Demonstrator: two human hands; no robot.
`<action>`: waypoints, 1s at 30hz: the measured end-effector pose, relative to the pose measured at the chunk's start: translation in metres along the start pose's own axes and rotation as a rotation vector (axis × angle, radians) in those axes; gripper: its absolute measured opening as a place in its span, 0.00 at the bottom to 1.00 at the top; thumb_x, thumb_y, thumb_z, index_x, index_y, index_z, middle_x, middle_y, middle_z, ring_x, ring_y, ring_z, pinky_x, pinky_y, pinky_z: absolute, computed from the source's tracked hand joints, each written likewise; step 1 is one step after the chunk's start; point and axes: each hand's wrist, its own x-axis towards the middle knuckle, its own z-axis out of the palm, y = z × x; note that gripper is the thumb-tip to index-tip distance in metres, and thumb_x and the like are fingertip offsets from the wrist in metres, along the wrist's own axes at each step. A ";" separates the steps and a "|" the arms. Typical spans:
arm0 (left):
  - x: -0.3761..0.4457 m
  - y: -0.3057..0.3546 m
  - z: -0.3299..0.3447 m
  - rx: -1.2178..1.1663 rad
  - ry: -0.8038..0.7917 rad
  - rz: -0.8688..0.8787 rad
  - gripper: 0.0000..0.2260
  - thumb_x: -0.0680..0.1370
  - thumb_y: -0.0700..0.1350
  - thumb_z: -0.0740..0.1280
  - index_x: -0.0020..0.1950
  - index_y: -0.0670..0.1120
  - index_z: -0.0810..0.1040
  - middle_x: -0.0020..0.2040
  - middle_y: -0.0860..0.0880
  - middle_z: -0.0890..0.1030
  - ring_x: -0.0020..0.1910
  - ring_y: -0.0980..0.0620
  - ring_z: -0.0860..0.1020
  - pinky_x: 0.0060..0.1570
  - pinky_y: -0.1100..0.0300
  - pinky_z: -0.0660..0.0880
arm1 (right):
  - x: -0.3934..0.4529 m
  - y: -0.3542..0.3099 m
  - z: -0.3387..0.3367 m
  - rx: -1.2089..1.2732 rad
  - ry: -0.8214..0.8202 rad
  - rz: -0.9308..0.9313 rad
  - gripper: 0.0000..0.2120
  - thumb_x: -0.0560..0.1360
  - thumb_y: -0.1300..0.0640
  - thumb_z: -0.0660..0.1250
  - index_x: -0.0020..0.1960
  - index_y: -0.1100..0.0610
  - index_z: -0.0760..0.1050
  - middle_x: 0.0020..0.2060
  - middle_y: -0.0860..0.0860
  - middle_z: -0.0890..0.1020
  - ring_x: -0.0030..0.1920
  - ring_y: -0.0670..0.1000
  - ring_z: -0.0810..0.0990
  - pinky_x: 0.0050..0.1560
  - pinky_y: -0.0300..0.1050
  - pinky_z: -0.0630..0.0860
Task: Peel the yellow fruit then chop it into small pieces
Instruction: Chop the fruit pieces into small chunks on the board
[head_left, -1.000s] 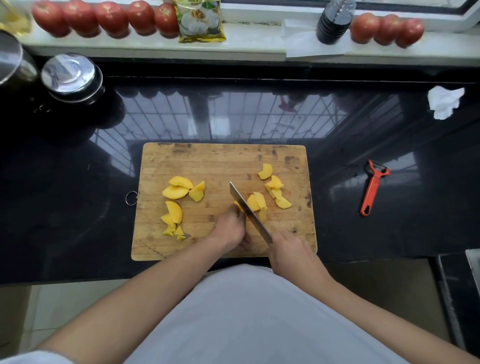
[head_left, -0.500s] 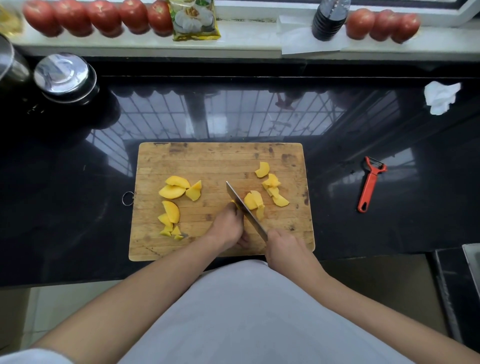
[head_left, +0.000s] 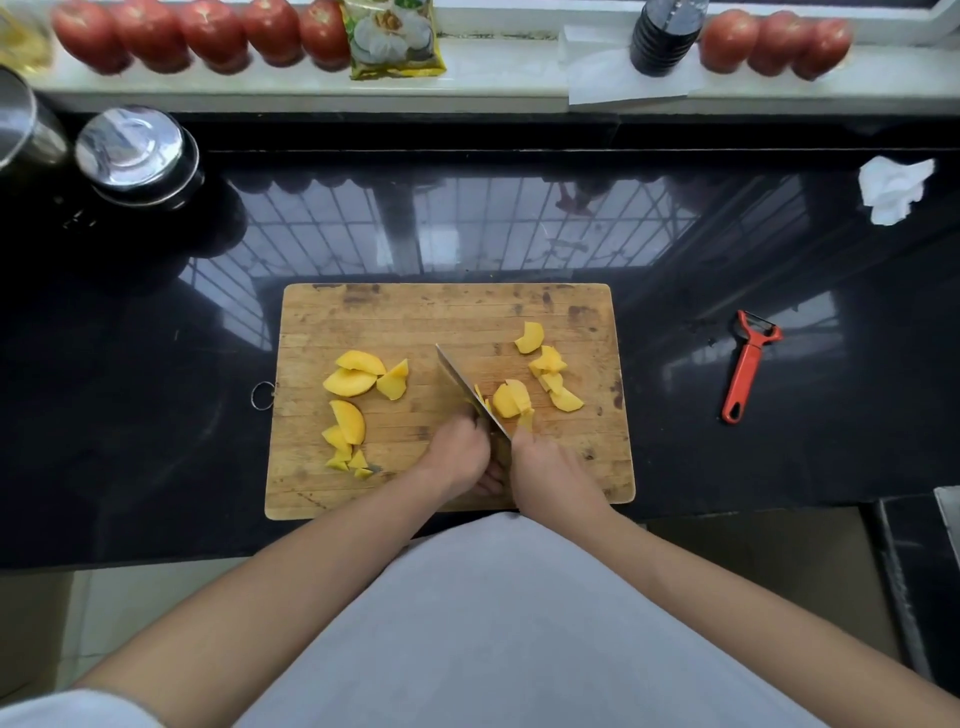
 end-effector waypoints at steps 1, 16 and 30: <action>-0.001 0.000 0.000 0.012 0.006 0.013 0.13 0.87 0.46 0.51 0.61 0.41 0.72 0.39 0.36 0.84 0.30 0.41 0.83 0.25 0.55 0.79 | 0.005 -0.003 -0.002 0.028 0.014 -0.005 0.05 0.81 0.58 0.62 0.51 0.56 0.66 0.50 0.57 0.80 0.51 0.63 0.80 0.43 0.53 0.72; 0.009 0.007 -0.007 0.003 0.174 -0.014 0.08 0.85 0.44 0.57 0.51 0.44 0.74 0.40 0.41 0.84 0.32 0.44 0.83 0.41 0.44 0.85 | 0.013 0.045 -0.016 0.132 0.192 0.041 0.05 0.84 0.53 0.58 0.51 0.52 0.70 0.41 0.52 0.77 0.41 0.54 0.77 0.40 0.52 0.78; 0.006 0.019 -0.070 -0.590 0.030 -0.181 0.19 0.81 0.28 0.49 0.66 0.33 0.74 0.58 0.37 0.84 0.55 0.43 0.84 0.52 0.53 0.84 | 0.001 0.117 -0.028 -0.382 0.561 -0.485 0.19 0.74 0.61 0.73 0.65 0.57 0.78 0.52 0.51 0.82 0.33 0.52 0.80 0.29 0.46 0.78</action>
